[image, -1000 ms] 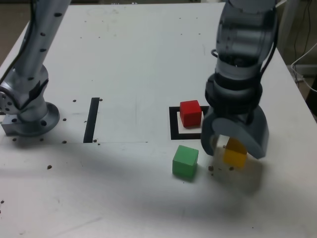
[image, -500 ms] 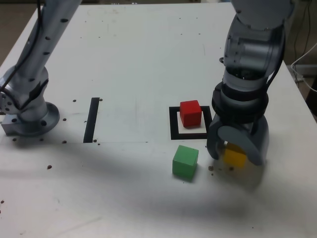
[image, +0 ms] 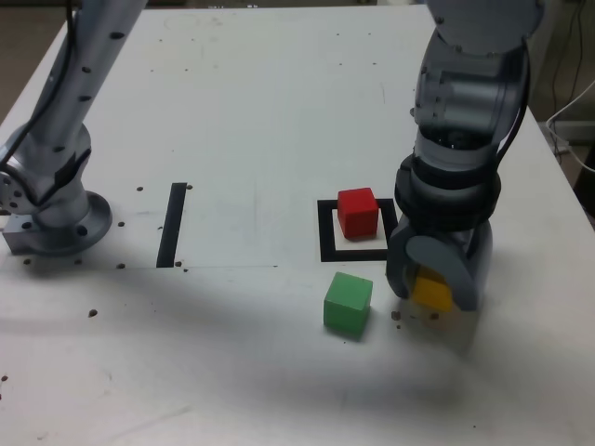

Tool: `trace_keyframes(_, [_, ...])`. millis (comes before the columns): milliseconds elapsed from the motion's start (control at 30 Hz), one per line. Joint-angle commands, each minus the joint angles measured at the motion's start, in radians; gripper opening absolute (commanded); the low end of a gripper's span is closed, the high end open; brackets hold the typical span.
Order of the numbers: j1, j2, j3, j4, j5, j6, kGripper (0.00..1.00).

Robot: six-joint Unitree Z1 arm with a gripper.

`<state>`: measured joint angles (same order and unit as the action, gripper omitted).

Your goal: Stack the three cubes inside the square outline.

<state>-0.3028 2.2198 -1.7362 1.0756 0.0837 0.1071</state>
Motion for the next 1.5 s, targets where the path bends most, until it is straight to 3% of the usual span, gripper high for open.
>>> trace_keyframes(0, [-0.002, -0.014, 0.003, -0.008, 0.003, 0.006, 0.20])
trace_keyframes(167, [-0.002, -0.030, 0.017, -0.025, -0.008, 0.023, 0.17])
trace_keyframes(433, [0.012, -0.136, 0.049, 0.012, 0.001, 0.029, 0.17])
trace_keyframes(700, [0.133, -0.235, 0.118, 0.041, -0.028, 0.014, 0.17])
trace_keyframes(1100, [0.344, -0.245, 0.136, 0.154, -0.059, -0.003, 0.18])
trace_keyframes(1467, [0.355, -0.247, 0.202, 0.136, -0.057, -0.032, 0.18])
